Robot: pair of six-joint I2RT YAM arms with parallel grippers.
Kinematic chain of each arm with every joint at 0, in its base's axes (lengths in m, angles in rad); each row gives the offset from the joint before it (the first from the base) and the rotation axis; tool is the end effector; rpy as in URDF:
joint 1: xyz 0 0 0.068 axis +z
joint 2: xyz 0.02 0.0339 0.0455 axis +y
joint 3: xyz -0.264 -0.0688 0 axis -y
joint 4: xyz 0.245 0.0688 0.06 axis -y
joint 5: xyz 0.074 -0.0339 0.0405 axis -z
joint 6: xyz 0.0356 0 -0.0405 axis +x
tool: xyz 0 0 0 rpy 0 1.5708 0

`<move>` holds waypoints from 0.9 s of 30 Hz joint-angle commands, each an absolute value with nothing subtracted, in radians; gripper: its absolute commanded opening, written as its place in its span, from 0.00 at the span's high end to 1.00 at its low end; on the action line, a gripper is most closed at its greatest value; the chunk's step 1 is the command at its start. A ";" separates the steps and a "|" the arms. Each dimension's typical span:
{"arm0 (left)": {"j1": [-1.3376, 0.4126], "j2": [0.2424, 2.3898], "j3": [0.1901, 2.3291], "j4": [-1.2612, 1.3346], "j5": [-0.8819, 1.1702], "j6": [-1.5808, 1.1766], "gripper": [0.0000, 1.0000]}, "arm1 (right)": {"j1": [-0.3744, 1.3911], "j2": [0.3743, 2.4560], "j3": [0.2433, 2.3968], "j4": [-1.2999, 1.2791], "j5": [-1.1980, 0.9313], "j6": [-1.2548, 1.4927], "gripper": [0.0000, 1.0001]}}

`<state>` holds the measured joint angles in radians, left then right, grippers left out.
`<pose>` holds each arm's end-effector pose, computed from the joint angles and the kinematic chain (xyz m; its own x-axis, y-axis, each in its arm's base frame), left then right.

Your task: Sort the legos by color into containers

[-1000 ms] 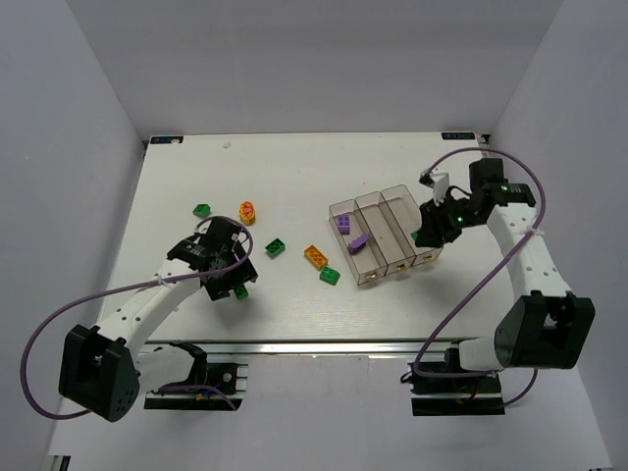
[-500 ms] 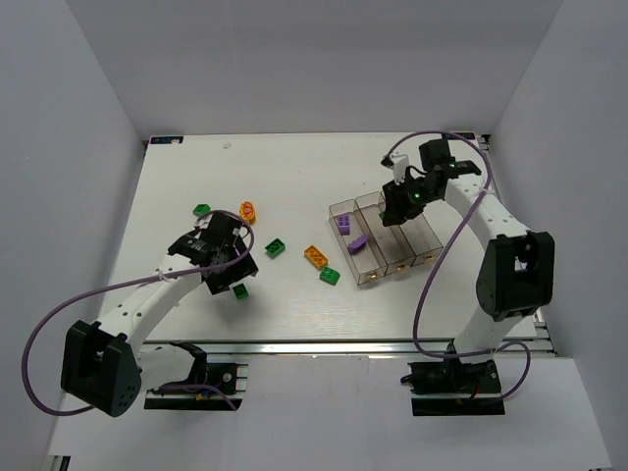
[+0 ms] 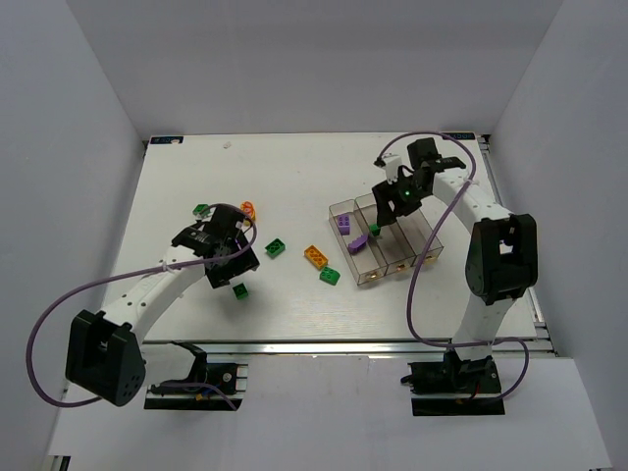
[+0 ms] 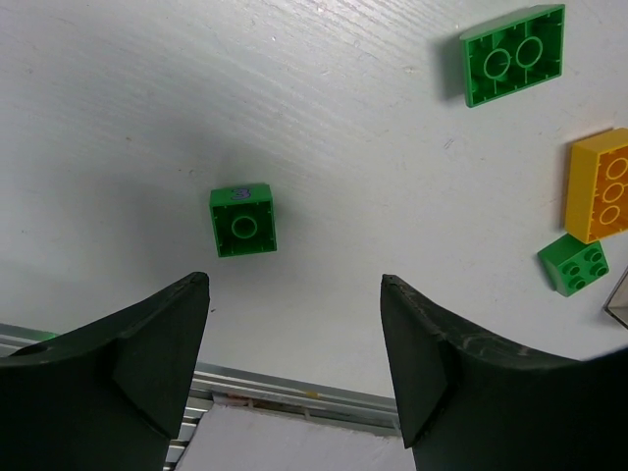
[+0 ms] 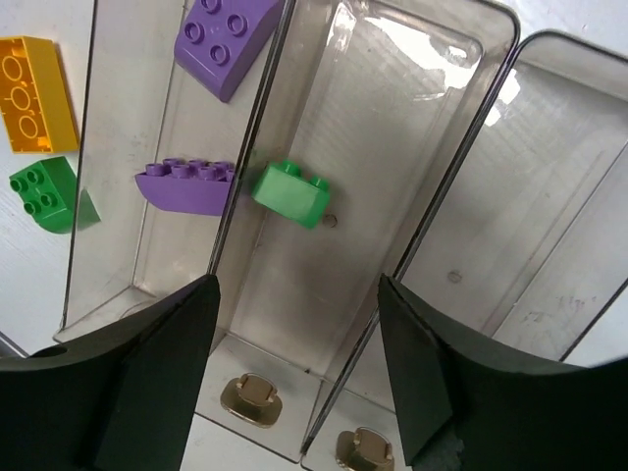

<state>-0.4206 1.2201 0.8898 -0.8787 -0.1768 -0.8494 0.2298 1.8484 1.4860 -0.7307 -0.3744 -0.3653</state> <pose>0.2026 -0.0838 0.2367 -0.8230 -0.4416 -0.3573 -0.4131 0.8970 -0.1571 0.3787 0.1020 0.2415 -0.6734 -0.4990 -0.5454 -0.6598 0.7384 0.1391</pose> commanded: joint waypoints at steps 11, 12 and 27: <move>-0.419 1.354 0.920 -0.908 -0.175 -0.842 0.34 | 0.225 1.712 1.577 -0.786 -0.724 -0.598 0.27; -0.419 1.359 0.914 -0.908 -0.170 -0.839 0.33 | 0.225 1.685 1.545 -0.775 -0.738 -0.597 0.27; -0.410 1.460 0.801 -0.753 -0.130 -0.755 0.31 | 0.233 1.623 1.488 -0.726 -0.785 -0.563 0.21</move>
